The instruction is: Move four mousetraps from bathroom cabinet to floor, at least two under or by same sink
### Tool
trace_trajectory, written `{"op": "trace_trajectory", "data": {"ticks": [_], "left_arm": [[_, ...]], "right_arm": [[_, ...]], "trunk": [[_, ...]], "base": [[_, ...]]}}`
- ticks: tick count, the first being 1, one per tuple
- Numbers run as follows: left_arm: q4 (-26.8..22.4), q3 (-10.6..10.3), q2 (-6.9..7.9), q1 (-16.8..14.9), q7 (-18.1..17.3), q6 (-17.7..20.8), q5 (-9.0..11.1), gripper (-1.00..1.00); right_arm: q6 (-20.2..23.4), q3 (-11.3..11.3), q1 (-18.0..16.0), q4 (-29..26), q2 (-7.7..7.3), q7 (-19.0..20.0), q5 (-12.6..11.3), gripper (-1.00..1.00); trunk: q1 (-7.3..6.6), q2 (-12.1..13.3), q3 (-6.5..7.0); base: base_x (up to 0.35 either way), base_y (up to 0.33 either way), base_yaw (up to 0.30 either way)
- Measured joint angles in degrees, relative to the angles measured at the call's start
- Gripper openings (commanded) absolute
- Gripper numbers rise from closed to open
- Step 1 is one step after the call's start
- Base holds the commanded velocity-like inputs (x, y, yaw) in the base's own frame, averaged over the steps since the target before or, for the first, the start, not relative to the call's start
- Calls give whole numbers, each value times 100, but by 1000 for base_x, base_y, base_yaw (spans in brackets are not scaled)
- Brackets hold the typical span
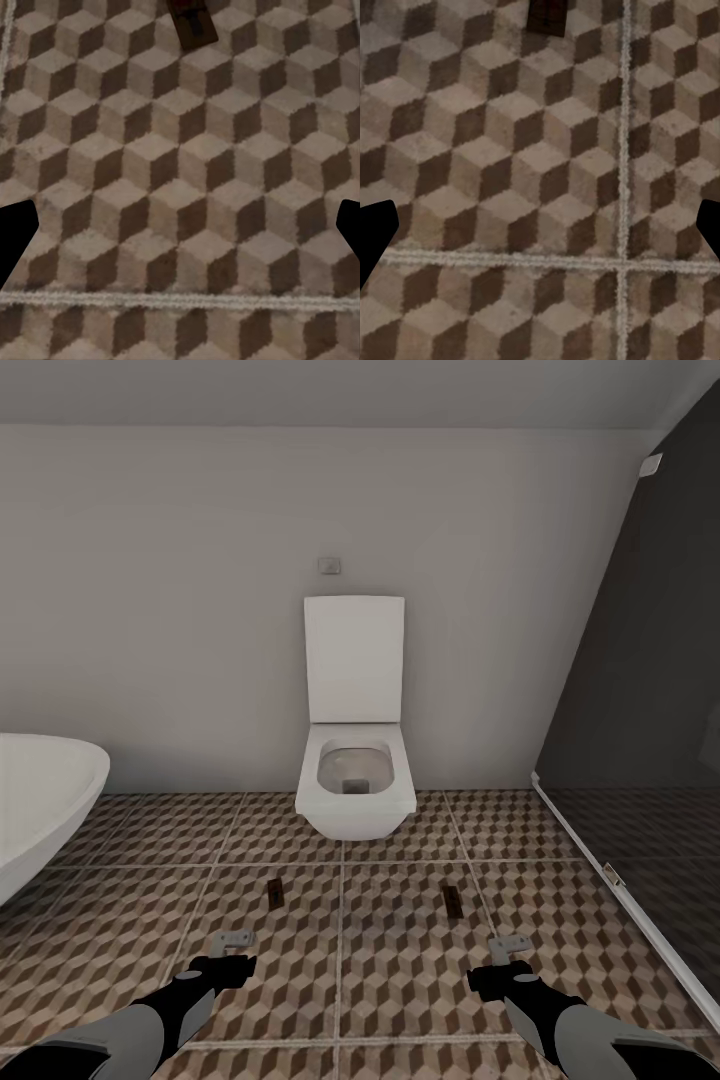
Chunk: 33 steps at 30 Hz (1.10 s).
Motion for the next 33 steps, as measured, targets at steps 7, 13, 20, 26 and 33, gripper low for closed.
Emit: {"op": "trace_trajectory", "data": {"ticks": [7,13,20,26,33], "left_arm": [[5,2,-3,0,0,2,40,100],[6,2,-4,1,0,9,65,100],[6,2,-5,2,-5,15,71,100],[6,2,-9,2,-7,17,74,100],[2,7,-3,4,-9,12,85,100]], "right_arm": [[-2,2,0,0,0,0,-1,100],[-5,1,0,0,0,0,-1,100],[-9,-2,0,0,0,0,-1,100],[-11,-1,0,0,0,0,-1,100],[-5,4,0,0,0,0,-1,100]], "trunk": [[0,0,0],[0,0,0],[-153,279,125],[-285,520,233],[-439,801,359]], "base": [[0,0,0],[0,0,0],[0,0,0],[0,0,0],[0,0,0]]}}
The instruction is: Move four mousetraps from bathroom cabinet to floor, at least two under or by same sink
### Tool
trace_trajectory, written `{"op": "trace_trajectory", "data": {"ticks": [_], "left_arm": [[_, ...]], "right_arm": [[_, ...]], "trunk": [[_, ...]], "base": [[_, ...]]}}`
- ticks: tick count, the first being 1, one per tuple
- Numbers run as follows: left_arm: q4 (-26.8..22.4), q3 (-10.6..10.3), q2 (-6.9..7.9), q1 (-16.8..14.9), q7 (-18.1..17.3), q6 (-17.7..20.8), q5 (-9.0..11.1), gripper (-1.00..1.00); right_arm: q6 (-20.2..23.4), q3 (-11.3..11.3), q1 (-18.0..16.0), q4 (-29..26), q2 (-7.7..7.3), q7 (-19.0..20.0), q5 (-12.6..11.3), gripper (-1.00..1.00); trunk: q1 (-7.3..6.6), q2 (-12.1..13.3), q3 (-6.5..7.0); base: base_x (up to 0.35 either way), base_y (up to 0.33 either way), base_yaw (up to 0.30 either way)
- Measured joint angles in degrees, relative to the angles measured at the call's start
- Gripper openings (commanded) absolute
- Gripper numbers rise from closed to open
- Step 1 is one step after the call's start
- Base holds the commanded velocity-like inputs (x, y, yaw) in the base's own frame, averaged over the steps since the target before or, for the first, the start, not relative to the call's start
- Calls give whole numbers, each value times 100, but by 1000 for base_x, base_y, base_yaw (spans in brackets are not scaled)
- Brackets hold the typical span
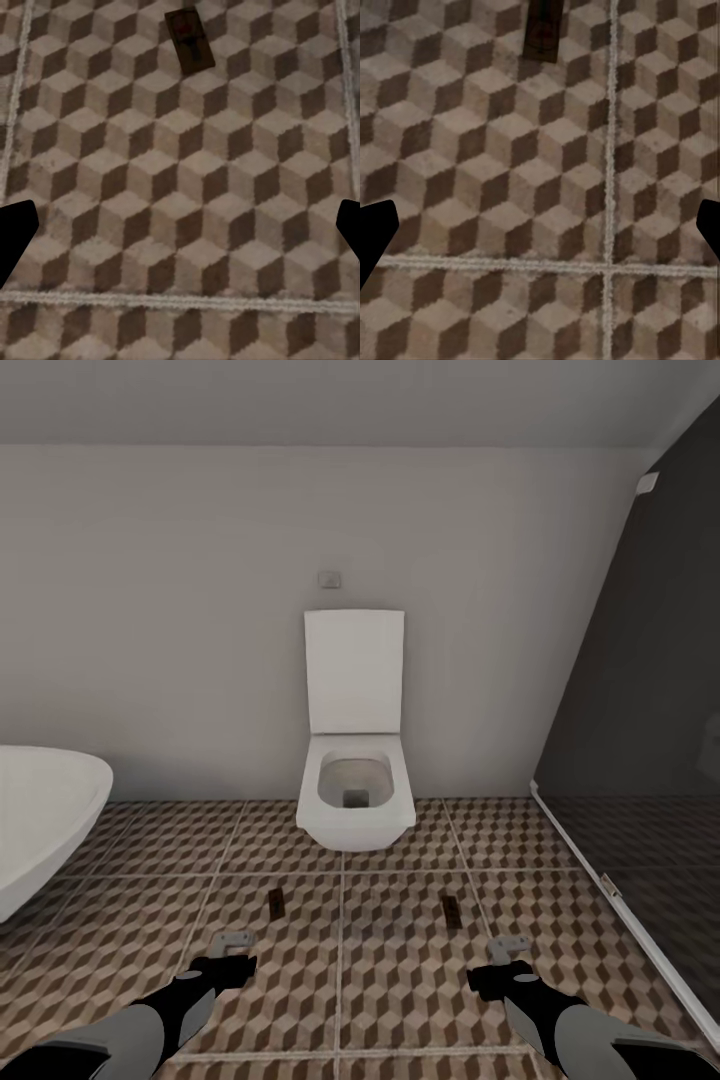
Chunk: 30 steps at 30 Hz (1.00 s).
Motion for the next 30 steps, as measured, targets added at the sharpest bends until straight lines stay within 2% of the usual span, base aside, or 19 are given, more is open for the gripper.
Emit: {"op": "trace_trajectory", "data": {"ticks": [5,13,30], "left_arm": [[-3,-3,5,-2,-15,-2,47,100],[2,-7,27,0,-44,-3,265,100],[12,-14,27,-1,-60,5,364,100]], "right_arm": [[1,1,0,0,0,0,0,100],[2,1,0,0,0,0,0,100],[-3,1,0,0,0,-29,1,100]], "trunk": [[-110,201,90],[-286,521,233],[-659,1203,539]], "base": [[0,0,0],[0,0,0],[0,0,0]]}}
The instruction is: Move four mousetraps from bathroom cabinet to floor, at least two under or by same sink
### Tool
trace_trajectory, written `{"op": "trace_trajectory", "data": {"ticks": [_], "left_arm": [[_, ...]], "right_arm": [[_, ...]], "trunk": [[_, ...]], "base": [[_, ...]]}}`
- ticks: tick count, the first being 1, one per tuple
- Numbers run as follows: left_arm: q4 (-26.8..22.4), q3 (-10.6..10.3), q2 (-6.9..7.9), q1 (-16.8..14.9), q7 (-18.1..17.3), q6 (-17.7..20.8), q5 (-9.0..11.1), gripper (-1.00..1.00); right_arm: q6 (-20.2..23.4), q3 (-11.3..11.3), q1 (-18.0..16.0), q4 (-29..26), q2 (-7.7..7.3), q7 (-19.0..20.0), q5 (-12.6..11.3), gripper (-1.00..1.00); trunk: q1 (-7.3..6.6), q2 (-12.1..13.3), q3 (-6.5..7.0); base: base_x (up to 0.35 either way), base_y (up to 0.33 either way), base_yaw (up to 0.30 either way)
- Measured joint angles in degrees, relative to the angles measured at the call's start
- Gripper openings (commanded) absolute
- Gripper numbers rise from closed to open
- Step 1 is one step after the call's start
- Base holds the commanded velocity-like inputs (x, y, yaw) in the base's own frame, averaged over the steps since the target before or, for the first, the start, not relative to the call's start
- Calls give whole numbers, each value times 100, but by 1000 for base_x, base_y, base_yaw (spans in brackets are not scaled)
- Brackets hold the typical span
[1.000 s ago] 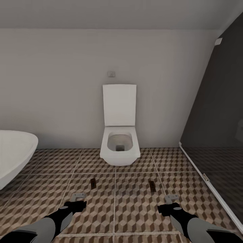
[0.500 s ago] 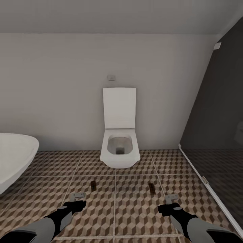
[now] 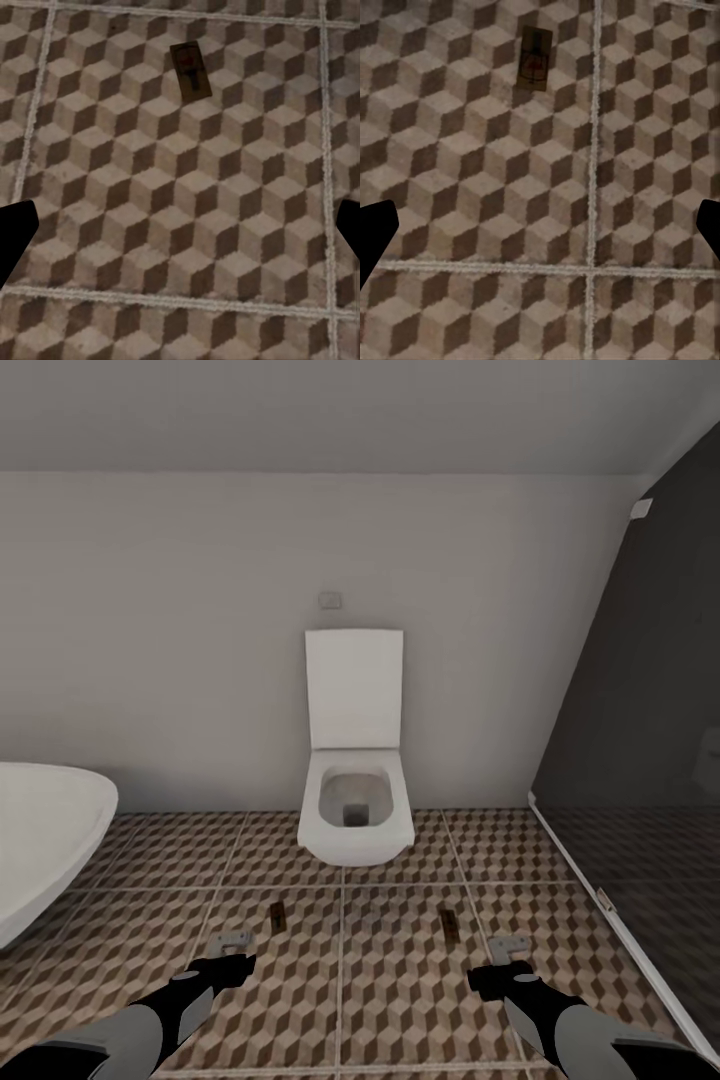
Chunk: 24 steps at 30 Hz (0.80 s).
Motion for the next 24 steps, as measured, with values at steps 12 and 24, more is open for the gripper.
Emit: {"op": "trace_trajectory", "data": {"ticks": [12,24], "left_arm": [[22,0,7,2,3,4,6,100],[54,0,22,5,20,70,14,100]], "right_arm": [[4,0,0,0,0,-43,9,100],[-2,2,0,3,0,-45,2,100]], "trunk": [[-264,481,215],[-527,963,431]], "base": [[0,0,0],[0,0,0]]}}
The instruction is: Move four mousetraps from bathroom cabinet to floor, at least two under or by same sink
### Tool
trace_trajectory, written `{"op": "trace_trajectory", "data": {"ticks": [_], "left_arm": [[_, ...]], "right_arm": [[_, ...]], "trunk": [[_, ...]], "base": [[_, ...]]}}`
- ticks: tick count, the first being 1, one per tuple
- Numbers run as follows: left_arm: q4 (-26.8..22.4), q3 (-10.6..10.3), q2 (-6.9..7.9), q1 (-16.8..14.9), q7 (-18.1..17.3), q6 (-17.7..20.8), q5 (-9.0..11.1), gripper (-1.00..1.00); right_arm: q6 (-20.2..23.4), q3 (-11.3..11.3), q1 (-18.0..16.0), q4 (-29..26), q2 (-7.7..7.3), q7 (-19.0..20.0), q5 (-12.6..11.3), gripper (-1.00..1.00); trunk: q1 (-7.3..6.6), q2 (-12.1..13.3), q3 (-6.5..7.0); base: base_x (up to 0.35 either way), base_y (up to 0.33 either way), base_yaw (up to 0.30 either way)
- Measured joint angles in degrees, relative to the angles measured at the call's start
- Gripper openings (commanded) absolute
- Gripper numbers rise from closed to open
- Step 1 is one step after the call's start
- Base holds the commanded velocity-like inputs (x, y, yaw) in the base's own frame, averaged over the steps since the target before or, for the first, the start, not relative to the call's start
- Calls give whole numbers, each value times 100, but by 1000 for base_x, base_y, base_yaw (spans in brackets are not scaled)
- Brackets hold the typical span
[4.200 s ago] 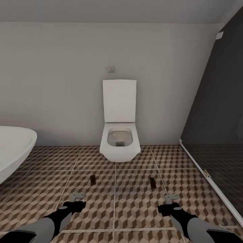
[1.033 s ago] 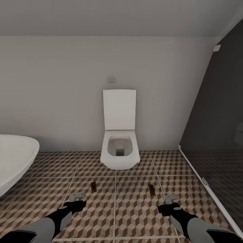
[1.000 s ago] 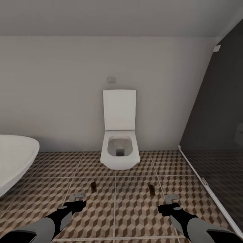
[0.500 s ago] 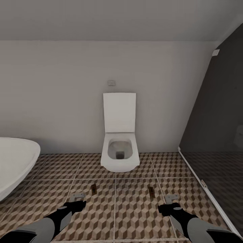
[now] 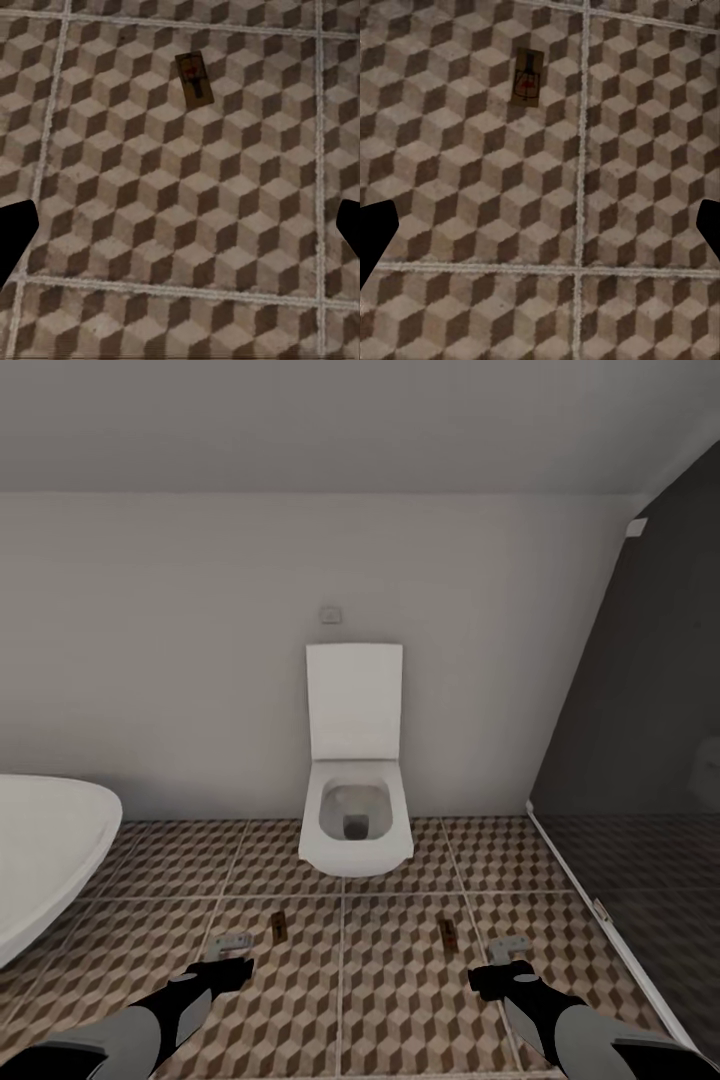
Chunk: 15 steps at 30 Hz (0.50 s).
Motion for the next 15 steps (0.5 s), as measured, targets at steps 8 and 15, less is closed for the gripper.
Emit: {"op": "trace_trajectory", "data": {"ticks": [8,15], "left_arm": [[1,0,7,89,18,200,0,100],[3,0,44,253,27,263,0,100]], "right_arm": [[4,5,2,39,0,4,-11,100],[8,5,127,70,3,7,-14,100]], "trunk": [[-176,321,143],[-330,602,269]], "base": [[0,0,0],[0,0,0]]}}
